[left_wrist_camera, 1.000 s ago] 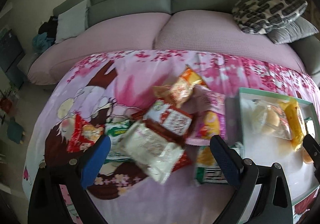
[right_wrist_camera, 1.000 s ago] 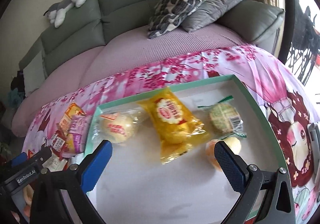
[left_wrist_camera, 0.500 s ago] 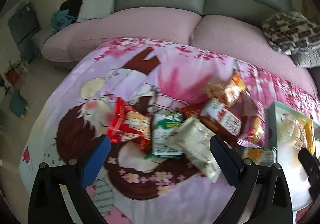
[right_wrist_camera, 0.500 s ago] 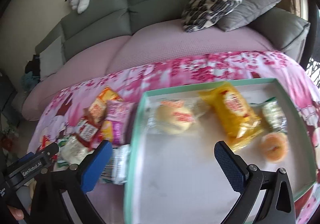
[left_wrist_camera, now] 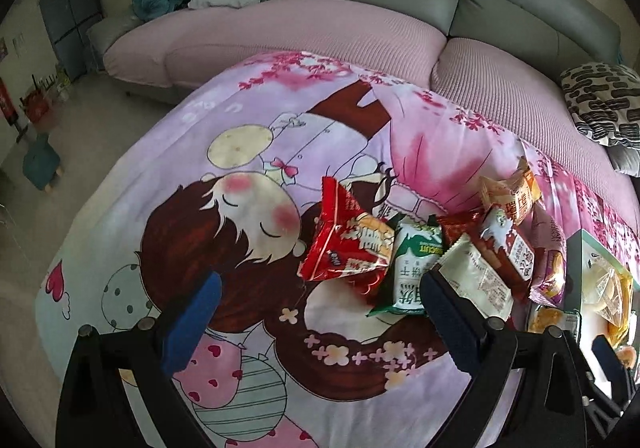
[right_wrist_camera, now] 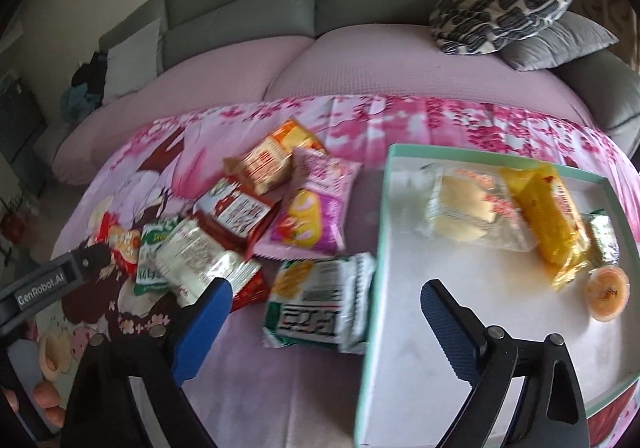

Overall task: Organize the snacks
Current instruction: 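Move both tools back from the tray toward the snack pile, then grasp the red snack bag with the left tool while the right tool grasps the green-white cracker pack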

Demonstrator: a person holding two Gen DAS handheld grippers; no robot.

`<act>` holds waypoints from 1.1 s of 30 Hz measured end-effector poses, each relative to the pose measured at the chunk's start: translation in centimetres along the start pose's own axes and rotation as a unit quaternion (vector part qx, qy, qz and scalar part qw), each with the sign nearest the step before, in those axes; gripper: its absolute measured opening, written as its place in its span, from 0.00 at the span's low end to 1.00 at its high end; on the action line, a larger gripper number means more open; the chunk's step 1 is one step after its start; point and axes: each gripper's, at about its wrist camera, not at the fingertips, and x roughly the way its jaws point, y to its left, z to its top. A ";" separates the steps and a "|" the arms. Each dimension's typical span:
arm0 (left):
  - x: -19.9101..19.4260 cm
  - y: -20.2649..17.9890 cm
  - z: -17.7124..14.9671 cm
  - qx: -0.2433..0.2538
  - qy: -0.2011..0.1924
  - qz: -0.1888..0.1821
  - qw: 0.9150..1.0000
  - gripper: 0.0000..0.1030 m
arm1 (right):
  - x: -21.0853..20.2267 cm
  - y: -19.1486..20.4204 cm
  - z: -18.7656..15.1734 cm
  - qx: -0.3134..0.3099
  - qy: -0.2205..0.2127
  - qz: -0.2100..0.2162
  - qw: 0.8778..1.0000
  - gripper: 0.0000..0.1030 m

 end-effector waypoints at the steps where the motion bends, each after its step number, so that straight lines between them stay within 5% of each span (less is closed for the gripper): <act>1: 0.1 0.2 0.0 -0.001 0.002 -0.002 1.000 0.96 | 0.2 0.4 -0.1 -0.004 0.003 0.001 1.000 0.90; 8: 1.0 1.1 0.3 -0.013 0.010 -0.002 1.000 0.96 | 0.9 1.7 -0.5 -0.020 0.011 -0.008 1.000 0.82; 17: 3.8 0.8 0.7 -0.029 0.024 -0.047 0.998 0.94 | 1.0 1.8 -0.5 -0.025 0.011 -0.014 1.000 0.82; 20: 4.4 0.7 0.7 -0.034 0.026 -0.057 0.997 0.73 | 1.0 1.8 -0.5 -0.026 0.011 -0.014 1.000 0.82; 22: 4.4 0.7 0.8 -0.037 0.021 -0.067 0.997 0.69 | 1.0 1.8 -0.5 -0.025 0.010 -0.012 1.000 0.82; 24: 4.1 0.6 0.8 -0.034 0.013 -0.073 0.997 0.48 | 1.0 1.7 -0.5 -0.025 0.010 -0.010 1.000 0.82; 33: 3.8 1.3 0.7 -0.038 0.019 -0.062 0.997 0.47 | 0.6 1.7 -0.6 -0.028 0.009 -0.009 1.000 0.81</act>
